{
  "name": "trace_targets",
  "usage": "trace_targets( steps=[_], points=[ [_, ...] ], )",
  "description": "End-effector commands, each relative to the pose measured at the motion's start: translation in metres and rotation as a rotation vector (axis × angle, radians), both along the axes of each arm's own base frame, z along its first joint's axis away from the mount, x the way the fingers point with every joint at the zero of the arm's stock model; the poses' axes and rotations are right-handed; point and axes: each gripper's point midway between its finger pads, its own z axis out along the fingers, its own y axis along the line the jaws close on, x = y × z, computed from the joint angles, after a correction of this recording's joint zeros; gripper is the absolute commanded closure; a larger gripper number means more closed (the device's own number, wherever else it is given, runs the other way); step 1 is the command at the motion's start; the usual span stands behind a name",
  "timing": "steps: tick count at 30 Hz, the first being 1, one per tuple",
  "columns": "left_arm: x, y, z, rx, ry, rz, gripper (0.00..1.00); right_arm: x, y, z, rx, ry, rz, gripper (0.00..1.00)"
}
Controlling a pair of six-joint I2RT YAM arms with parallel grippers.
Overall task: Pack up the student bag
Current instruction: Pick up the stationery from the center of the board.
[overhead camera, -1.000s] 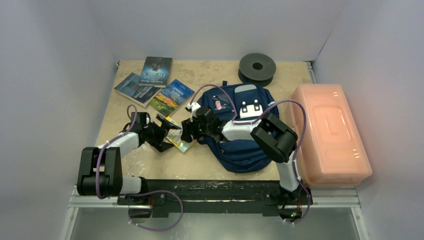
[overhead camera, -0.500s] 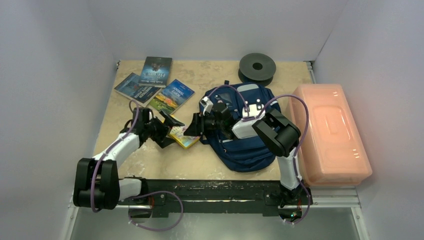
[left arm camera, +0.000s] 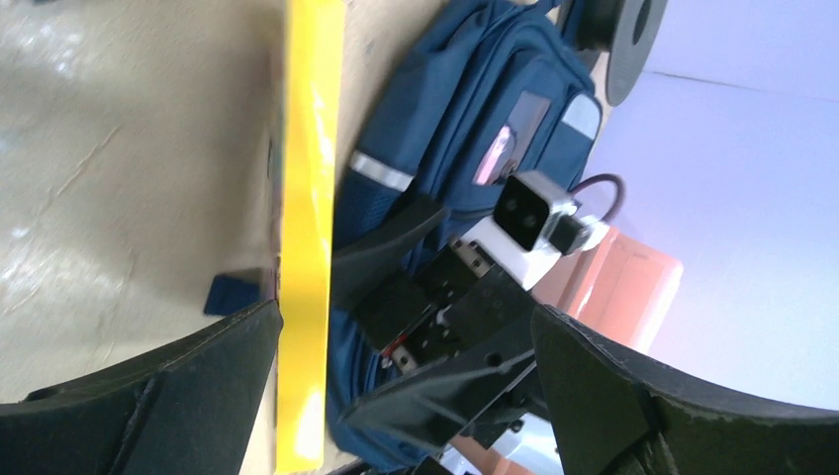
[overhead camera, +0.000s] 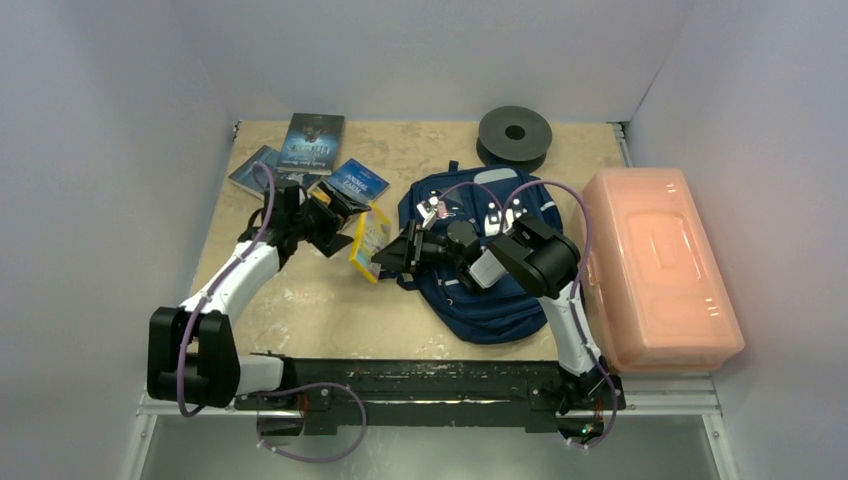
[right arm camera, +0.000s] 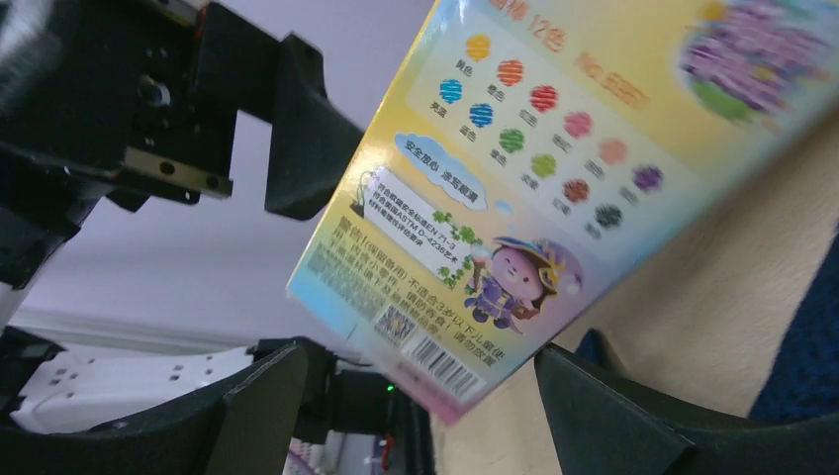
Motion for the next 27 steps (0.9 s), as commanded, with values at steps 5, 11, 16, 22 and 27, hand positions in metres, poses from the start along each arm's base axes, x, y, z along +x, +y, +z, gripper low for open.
trace_targets(
  steps=[5, 11, 16, 22, 27],
  points=[
    [0.003, -0.032, -0.014, -0.027, 0.072, -0.084, 0.00, -0.032, 0.002, 0.009, 0.137, 0.172, 0.103, 0.11],
    [0.003, -0.038, -0.032, -0.027, 0.107, -0.124, 0.00, -0.020, -0.003, 0.005, 0.130, 0.161, 0.048, 0.11],
    [-0.002, -0.040, -0.037, 0.081, 0.104, -0.179, 0.01, -0.020, -0.003, 0.001, 0.118, 0.159, 0.042, 0.10],
    [-0.012, -0.033, -0.057, 0.216, 0.144, -0.261, 0.39, -0.022, -0.004, 0.004, 0.112, 0.139, 0.053, 0.10],
    [-0.016, -0.022, -0.062, 0.289, 0.113, -0.273, 0.73, -0.029, -0.007, -0.005, -0.033, 0.066, 0.081, 0.10]
  ],
)
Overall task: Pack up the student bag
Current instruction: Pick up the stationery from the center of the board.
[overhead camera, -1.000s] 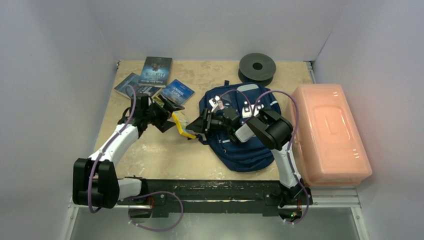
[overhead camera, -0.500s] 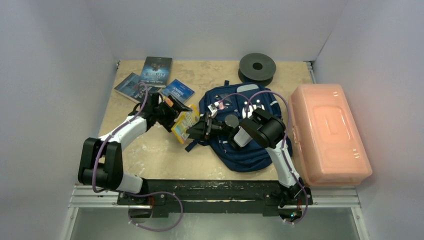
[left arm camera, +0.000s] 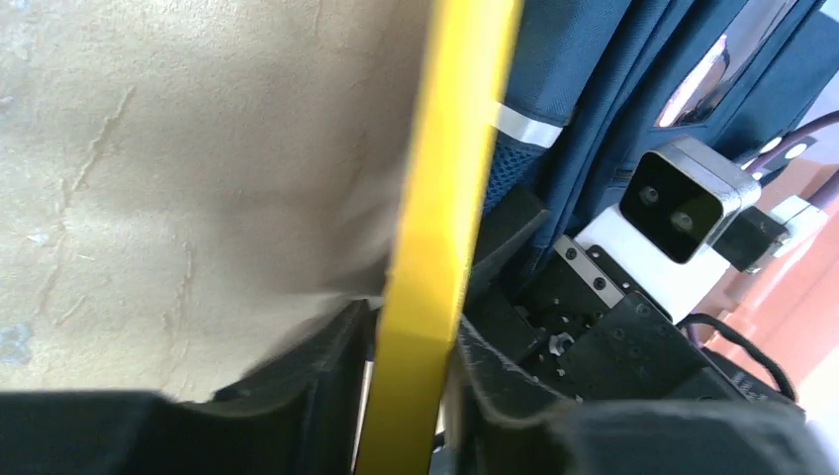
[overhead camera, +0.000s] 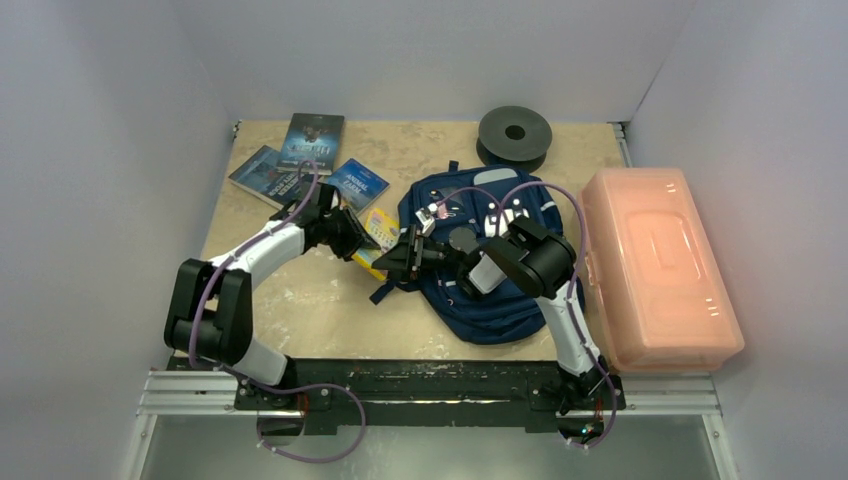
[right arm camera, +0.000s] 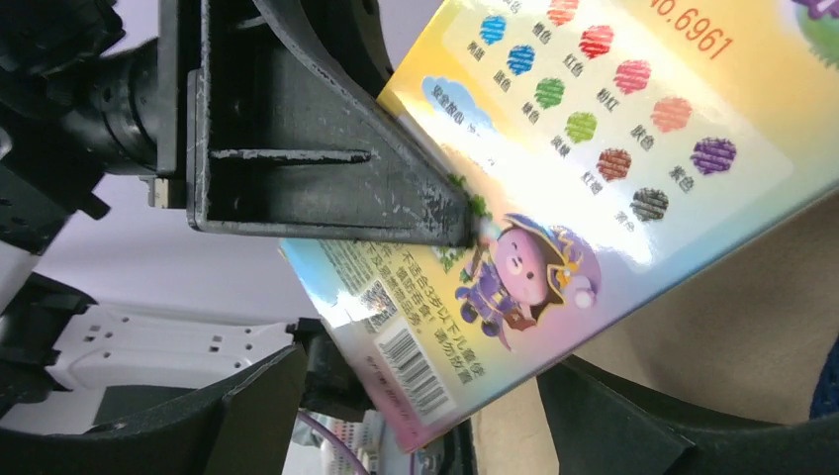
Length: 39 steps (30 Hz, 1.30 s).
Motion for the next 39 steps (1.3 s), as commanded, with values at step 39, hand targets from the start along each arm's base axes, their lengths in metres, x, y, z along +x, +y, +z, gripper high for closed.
trace_targets(
  steps=[39],
  points=[
    [-0.134, -0.104, 0.264, -0.882, -0.804, -0.650, 0.92, -0.053, -0.149, 0.264, 0.025, -0.406, -0.111, 0.38]
  ],
)
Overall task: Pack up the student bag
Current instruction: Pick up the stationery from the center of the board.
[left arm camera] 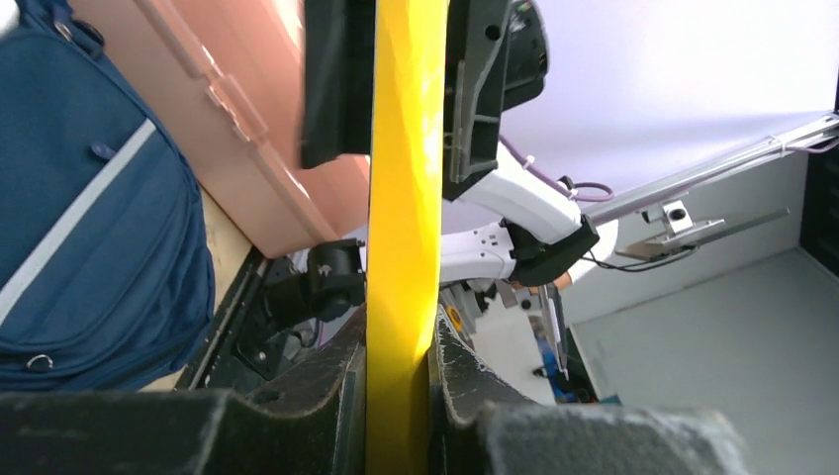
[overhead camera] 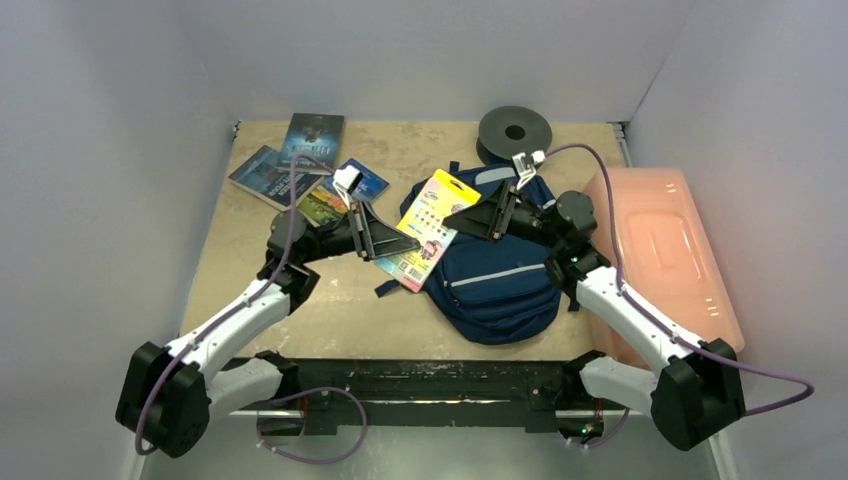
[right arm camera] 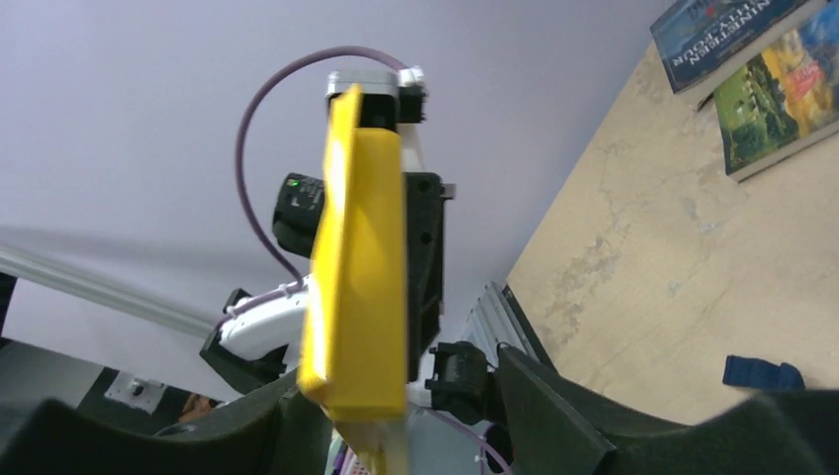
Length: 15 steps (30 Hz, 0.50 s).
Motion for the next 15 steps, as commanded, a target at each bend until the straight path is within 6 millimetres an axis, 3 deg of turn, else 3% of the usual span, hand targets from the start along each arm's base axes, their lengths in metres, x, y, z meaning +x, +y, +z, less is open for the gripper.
trace_targets(
  steps=[1, 6, 9, 11, 13, 15],
  points=[
    [-0.012, -0.013, 0.029, -0.071, -0.113, -0.129, 0.91, -0.029, -0.003, 0.034, 0.003, -0.137, 0.183, 0.44],
    [-0.004, -0.026, 0.026, -0.059, -0.105, -0.195, 0.82, -0.046, -0.011, 0.041, 0.009, -0.130, 0.225, 0.73],
    [0.013, -0.019, 0.016, -0.002, -0.126, -0.125, 0.45, -0.042, -0.022, 0.043, -0.074, -0.143, 0.137, 0.83],
    [0.033, -0.010, -0.005, 0.134, -0.140, 0.005, 0.27, -0.028, -0.037, 0.045, -0.200, -0.171, -0.009, 0.90],
    [0.062, 0.016, -0.045, 0.478, -0.122, 0.267, 0.18, -0.009, -0.063, 0.047, -0.384, -0.196, -0.215, 0.93],
    [0.084, 0.066, -0.073, 0.810, -0.099, 0.576, 0.14, 0.005, -0.103, 0.060, -0.539, -0.237, -0.458, 0.93]
  ],
)
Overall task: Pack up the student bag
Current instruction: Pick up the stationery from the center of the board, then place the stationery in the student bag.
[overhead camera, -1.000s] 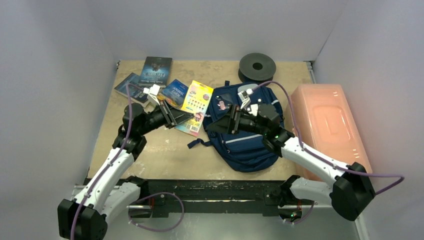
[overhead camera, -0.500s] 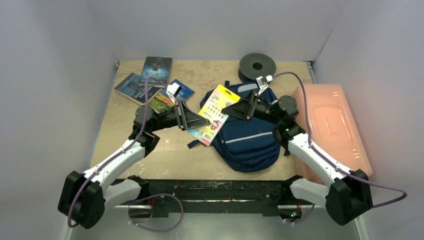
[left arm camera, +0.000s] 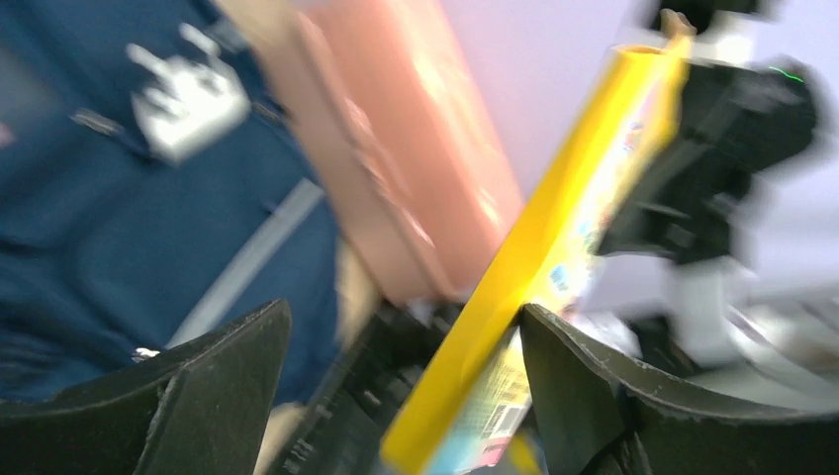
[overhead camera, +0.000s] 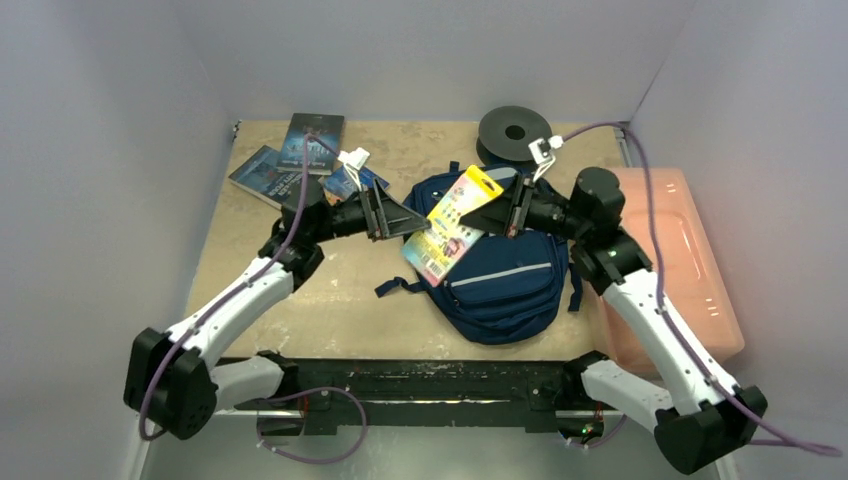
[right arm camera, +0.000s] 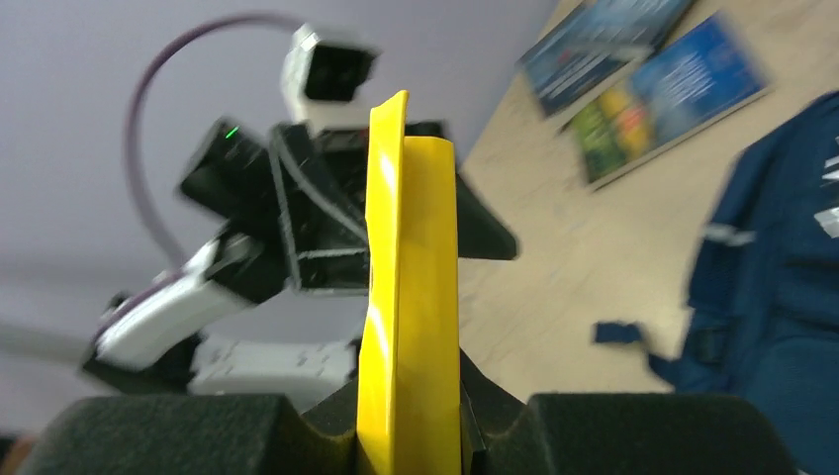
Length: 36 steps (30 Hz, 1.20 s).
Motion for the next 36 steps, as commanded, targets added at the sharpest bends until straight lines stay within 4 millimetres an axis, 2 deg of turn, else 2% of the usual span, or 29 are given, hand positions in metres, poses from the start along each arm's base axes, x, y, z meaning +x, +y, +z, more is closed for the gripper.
trace_targets(
  steps=[1, 2, 3, 5, 7, 10, 12, 16, 21, 24, 28, 32, 36],
  points=[
    [0.041, 0.093, -0.062, 0.697, -0.105, 0.565, 0.14, 0.022, -0.101, 0.033, -0.378, -0.210, -0.564, 0.93],
    [0.042, 0.094, -0.067, 0.735, -0.151, 0.600, 0.13, 0.022, -0.129, 0.040, -0.433, -0.232, -0.703, 0.93],
    [0.041, 0.080, -0.068, 0.742, -0.241, 0.585, 0.12, 0.021, -0.160, 0.047, -0.494, -0.254, -0.854, 0.92],
    [0.036, 0.038, -0.064, 0.737, -0.428, 0.530, 0.11, 0.012, -0.199, 0.060, -0.550, -0.290, -1.026, 0.91],
    [0.017, -0.016, -0.069, 0.707, -0.611, 0.385, 0.12, -0.001, -0.231, 0.072, -0.608, -0.312, -1.166, 0.91],
    [-0.011, -0.079, -0.096, 0.676, -0.801, 0.170, 0.15, -0.020, -0.259, 0.082, -0.654, -0.334, -1.272, 0.92],
    [-0.021, -0.109, -0.112, 0.709, -0.914, 0.074, 0.16, -0.034, -0.274, 0.088, -0.654, -0.342, -1.337, 0.92],
    [-0.027, -0.157, -0.143, 0.840, -1.065, -0.023, 0.14, -0.060, -0.287, 0.100, -0.583, -0.381, -1.384, 0.92],
    [-0.016, -0.179, -0.164, 0.917, -1.082, -0.032, 0.17, -0.076, -0.285, 0.111, -0.520, -0.426, -1.360, 0.93],
    [-0.011, -0.183, -0.172, 0.961, -1.068, -0.031, 0.27, -0.076, -0.280, 0.111, -0.502, -0.438, -1.330, 0.93],
    [-0.005, -0.186, -0.185, 1.031, -1.086, -0.056, 0.30, -0.071, -0.272, 0.106, -0.497, -0.442, -1.294, 0.93],
    [-0.011, -0.193, -0.189, 1.008, -1.083, -0.110, 0.21, -0.067, -0.264, 0.102, -0.488, -0.443, -1.260, 0.93],
    [-0.017, -0.200, -0.201, 1.007, -1.071, -0.170, 0.14, -0.066, -0.261, 0.101, -0.481, -0.444, -1.247, 0.93]
  ],
)
